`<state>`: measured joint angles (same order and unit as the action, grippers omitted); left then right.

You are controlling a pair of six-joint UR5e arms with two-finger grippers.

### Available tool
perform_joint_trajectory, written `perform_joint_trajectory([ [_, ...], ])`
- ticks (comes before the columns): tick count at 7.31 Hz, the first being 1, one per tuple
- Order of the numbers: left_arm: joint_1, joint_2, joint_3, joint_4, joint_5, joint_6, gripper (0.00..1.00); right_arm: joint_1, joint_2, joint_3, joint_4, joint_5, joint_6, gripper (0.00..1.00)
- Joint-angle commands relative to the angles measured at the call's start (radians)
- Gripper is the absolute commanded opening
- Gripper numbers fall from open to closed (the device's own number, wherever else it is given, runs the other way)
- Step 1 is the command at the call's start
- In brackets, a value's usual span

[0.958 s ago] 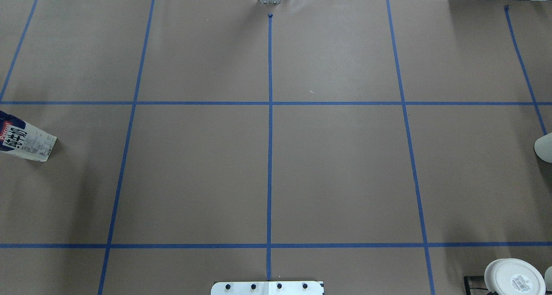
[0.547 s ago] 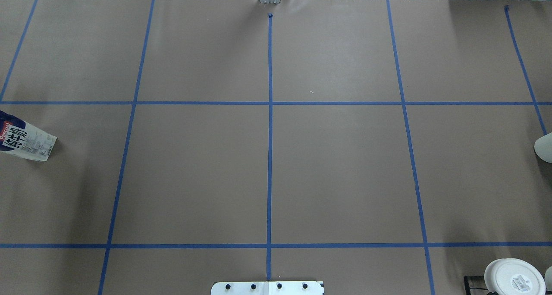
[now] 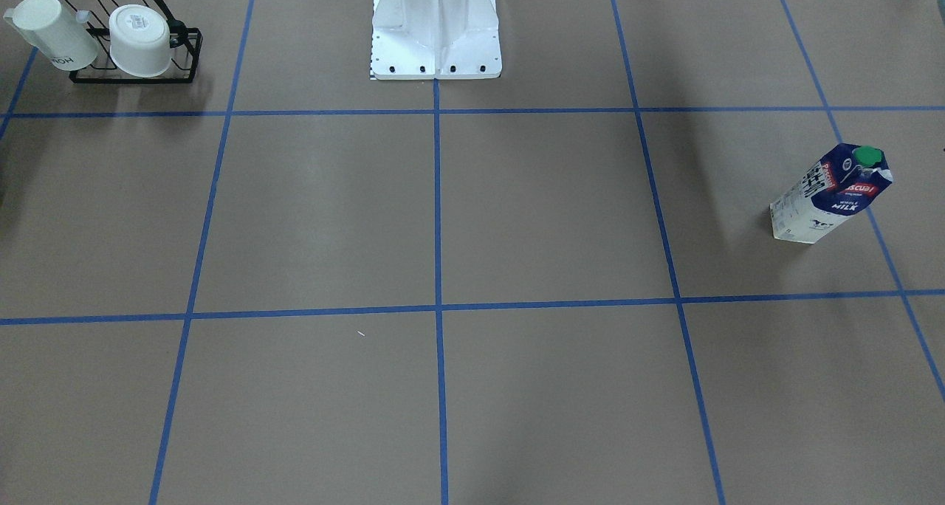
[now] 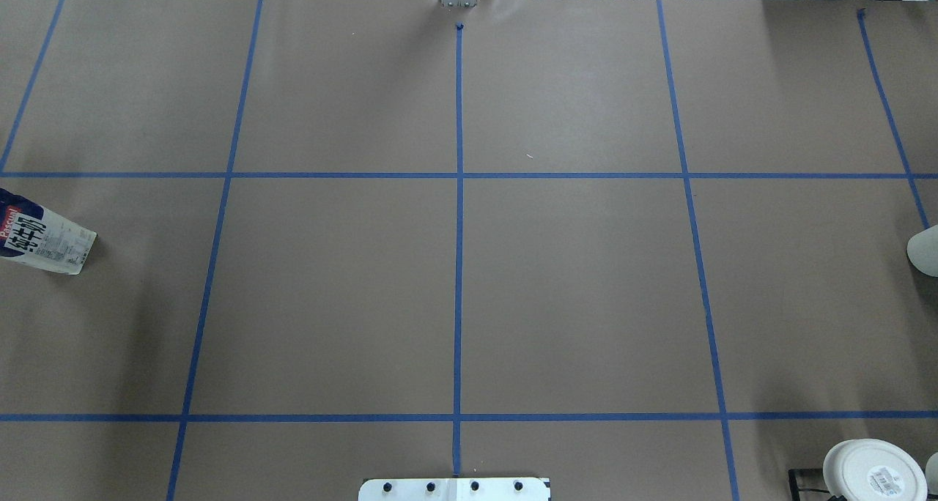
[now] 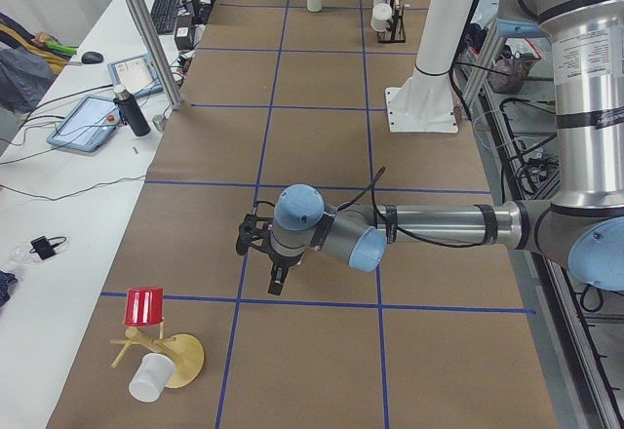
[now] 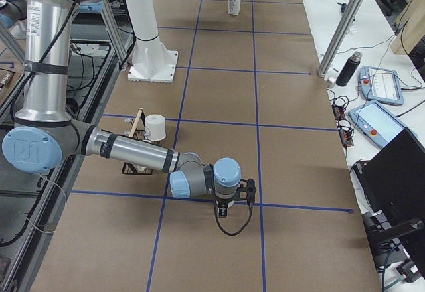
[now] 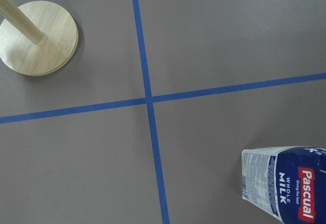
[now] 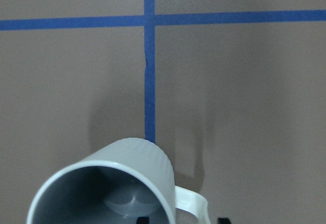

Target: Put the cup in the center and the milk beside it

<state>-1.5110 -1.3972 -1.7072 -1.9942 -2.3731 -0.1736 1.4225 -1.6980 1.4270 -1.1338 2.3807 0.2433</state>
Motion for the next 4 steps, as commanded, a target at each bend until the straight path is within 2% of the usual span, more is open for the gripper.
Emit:
perform_joint_trajectory([
  [1,0.0,0.001,0.0,0.0,0.0,-0.001,0.99,0.001,0.003,0.012,-0.003,0.005,-0.002,0.0],
  [2,0.0,0.0,0.0,0.0,0.0,-0.001,0.99,0.007,0.003,0.036,-0.004,0.011,-0.001,0.0],
  [3,0.0,0.001,0.0,0.0,-0.001,-0.003,0.99,0.018,0.003,0.106,-0.076,0.011,-0.001,0.0],
  [4,0.0,0.001,-0.002,0.0,-0.001,-0.001,0.99,0.032,0.048,0.23,-0.259,0.009,-0.001,0.0],
])
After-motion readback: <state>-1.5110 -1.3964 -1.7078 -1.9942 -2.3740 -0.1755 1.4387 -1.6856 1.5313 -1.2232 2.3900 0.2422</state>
